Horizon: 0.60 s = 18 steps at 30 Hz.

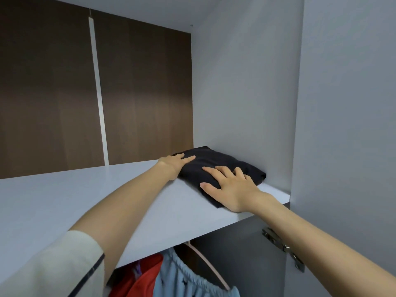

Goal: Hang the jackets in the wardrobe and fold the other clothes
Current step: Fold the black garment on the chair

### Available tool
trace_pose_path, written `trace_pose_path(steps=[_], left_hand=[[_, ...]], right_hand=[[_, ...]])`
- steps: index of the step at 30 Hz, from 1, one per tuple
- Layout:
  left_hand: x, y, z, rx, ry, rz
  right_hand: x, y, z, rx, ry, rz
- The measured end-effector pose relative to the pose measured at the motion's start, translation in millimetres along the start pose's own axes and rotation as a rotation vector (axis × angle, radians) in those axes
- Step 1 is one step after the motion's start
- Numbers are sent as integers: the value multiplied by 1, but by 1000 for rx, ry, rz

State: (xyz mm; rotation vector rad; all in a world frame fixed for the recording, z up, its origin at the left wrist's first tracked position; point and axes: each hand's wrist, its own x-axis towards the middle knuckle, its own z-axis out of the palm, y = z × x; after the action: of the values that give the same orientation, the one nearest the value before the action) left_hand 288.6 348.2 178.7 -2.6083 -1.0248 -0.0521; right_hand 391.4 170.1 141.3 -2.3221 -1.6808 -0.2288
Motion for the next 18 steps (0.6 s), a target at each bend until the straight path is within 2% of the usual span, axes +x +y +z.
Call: trace_pose_path(steps=[5,8,14,18], left_hand=[[-35,-5,-15,-167,-9,-1],[-72,-6,-28,-250,57,-37],[-161,19,-51,-346,388,-96],[-222,43,-55,-356,604,-87]], right_hand=[[-11,-5,-2,29,87,-3],[-23,-12,-14,22,187,-34],[-61,-25,-49,129,555,-154],[-100,-32,-60,196,642,-219]])
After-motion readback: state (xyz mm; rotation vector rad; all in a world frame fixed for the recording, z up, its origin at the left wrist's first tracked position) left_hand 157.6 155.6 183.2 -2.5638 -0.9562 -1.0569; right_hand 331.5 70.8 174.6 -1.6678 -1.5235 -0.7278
